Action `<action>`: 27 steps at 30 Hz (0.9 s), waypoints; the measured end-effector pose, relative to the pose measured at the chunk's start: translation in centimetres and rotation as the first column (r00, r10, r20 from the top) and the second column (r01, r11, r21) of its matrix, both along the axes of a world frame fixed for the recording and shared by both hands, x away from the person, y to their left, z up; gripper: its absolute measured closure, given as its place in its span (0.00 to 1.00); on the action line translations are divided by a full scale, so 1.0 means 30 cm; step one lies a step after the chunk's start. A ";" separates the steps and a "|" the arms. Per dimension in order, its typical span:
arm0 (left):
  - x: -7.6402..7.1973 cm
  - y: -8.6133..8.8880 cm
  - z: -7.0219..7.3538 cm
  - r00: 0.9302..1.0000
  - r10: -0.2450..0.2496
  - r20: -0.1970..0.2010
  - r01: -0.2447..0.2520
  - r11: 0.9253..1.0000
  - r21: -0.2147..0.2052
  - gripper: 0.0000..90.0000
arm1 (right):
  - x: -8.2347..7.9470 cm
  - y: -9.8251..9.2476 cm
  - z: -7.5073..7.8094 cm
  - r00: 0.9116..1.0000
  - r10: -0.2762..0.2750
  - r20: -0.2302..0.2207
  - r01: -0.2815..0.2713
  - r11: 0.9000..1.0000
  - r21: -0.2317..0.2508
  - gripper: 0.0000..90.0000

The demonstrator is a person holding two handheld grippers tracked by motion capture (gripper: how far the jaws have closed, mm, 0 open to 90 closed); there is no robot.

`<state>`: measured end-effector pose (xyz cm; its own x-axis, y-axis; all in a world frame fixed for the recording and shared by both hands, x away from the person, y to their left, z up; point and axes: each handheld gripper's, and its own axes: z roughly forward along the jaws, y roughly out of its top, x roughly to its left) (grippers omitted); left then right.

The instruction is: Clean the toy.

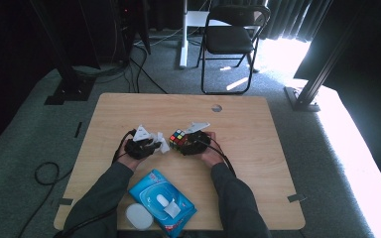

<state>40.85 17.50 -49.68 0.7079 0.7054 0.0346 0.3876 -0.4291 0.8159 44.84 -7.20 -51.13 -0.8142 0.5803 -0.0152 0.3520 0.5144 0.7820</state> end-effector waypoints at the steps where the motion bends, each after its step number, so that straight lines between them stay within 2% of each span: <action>1: 0.000 0.001 0.002 1.000 0.004 0.001 -0.004 1.000 -0.002 0.85 | -0.006 -0.001 0.005 1.000 0.006 0.005 -0.006 1.000 0.004 0.38; 3: 0.002 0.003 0.006 1.000 0.011 -0.003 -0.011 1.000 -0.009 0.89 | -0.017 -0.004 0.013 1.000 0.021 0.010 -0.021 1.000 0.016 0.38; 10: 0.008 0.008 0.013 1.000 0.018 -0.014 -0.018 0.999 -0.032 0.91 | -0.056 0.001 0.028 0.997 0.075 0.023 -0.076 0.996 0.043 0.38; 22: 0.005 0.001 0.031 1.000 -0.007 -0.008 0.007 0.998 -0.056 0.91 | -0.087 0.053 0.020 0.989 0.145 0.025 -0.146 0.989 0.019 0.38; 27: 0.006 0.002 0.034 1.000 -0.003 -0.008 0.003 0.998 -0.062 0.91 | -0.096 0.066 0.015 0.986 0.167 0.020 -0.167 0.986 0.011 0.38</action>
<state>41.03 17.57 -48.66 0.7102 0.7038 -0.0146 0.3927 -0.3788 0.8380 41.96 -5.23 -50.67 -0.8994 0.4365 -0.0251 0.2471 0.5548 0.7945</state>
